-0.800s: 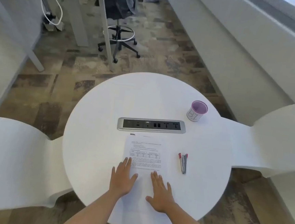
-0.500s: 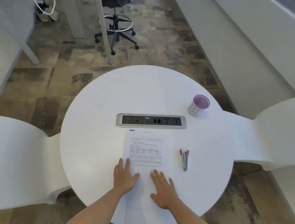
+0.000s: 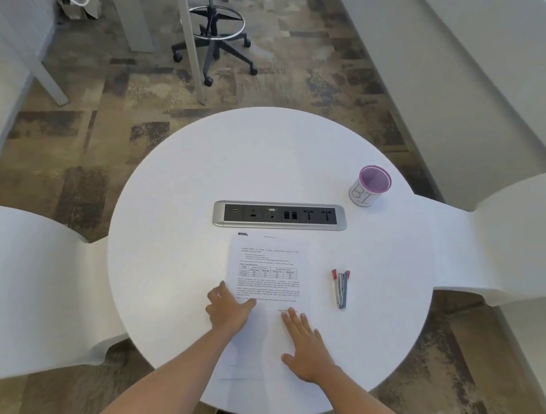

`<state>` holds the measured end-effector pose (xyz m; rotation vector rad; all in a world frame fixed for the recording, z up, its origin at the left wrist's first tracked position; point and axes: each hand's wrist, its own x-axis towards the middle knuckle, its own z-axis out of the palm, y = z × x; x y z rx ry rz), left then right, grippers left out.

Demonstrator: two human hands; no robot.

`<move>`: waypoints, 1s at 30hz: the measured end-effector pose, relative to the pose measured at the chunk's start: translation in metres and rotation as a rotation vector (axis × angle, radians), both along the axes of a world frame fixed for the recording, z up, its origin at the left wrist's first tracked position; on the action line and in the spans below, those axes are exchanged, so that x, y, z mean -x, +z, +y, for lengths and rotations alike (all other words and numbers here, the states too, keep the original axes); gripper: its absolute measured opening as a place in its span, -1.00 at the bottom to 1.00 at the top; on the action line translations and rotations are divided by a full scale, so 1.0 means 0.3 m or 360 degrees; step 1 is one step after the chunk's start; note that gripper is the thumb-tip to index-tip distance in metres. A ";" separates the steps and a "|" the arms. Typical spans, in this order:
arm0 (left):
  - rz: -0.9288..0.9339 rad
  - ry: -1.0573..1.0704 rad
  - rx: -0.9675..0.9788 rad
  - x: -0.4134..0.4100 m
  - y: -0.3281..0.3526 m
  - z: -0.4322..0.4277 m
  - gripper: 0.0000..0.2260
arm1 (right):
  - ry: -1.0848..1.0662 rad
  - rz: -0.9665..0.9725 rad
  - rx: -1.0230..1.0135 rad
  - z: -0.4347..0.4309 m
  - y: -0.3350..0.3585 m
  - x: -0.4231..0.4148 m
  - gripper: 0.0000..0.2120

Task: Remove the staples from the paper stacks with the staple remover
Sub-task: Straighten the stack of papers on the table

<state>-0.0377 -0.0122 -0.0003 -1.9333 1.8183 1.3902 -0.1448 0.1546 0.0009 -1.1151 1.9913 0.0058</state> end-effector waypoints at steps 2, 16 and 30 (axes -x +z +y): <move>0.0066 0.0108 -0.0061 -0.005 0.003 -0.016 -0.24 | -0.0025 -0.0026 0.0006 0.000 0.002 0.014 -0.21; 0.0547 -0.0013 -0.0032 0.018 0.151 -0.062 -0.91 | -0.0279 -0.0225 0.0062 -0.039 0.047 0.077 -0.35; 0.0682 -0.0754 0.0013 0.054 0.412 -0.236 -0.86 | -0.1368 -0.0307 0.1142 -0.139 0.250 0.199 0.02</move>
